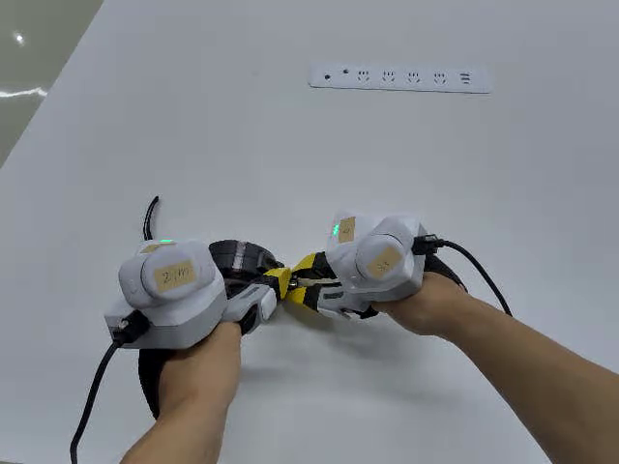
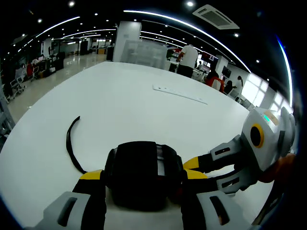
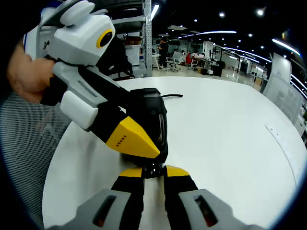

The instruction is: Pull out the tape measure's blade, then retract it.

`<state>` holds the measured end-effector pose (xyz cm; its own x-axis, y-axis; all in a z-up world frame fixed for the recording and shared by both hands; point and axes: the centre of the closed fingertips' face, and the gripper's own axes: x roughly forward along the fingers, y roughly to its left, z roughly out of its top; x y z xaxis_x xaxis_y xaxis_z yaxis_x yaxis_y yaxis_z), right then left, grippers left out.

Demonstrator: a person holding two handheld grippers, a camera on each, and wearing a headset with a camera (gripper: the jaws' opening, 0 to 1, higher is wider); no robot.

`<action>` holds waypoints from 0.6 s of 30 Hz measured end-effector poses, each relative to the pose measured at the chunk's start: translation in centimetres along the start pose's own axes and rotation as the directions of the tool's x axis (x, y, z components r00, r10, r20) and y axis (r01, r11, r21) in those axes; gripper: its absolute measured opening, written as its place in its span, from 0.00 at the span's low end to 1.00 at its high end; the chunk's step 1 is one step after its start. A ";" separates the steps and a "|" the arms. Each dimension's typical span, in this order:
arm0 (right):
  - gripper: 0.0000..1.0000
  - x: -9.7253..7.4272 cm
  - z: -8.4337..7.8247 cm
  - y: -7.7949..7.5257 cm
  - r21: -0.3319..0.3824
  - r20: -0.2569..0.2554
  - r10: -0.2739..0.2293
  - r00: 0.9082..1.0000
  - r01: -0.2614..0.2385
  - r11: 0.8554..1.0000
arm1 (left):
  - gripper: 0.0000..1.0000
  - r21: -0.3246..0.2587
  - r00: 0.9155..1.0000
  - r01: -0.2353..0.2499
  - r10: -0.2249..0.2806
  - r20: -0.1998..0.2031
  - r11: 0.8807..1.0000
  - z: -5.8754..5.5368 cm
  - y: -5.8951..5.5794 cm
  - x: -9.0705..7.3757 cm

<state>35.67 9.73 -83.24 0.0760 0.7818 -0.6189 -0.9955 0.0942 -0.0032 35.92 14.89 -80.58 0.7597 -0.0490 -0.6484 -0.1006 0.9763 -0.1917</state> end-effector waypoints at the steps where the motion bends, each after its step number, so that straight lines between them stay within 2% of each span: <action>1: 0.14 0.0 0.0 0.0 -0.003 -0.001 0.000 1.000 0.000 1.000 | 0.60 0.000 1.000 0.000 0.000 0.000 1.000 0.0 0.0 0.0; 18: 0.15 0.0 -0.2 0.0 -0.041 -0.050 0.013 0.999 -0.015 0.999 | 0.62 0.011 1.000 -0.006 0.006 -0.006 1.000 0.0 -0.1 0.1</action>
<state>35.62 9.66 -83.41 0.0606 0.7512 -0.6573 -0.9980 0.0576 -0.0262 35.98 14.79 -80.63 0.7551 -0.0443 -0.6541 -0.0981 0.9788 -0.1795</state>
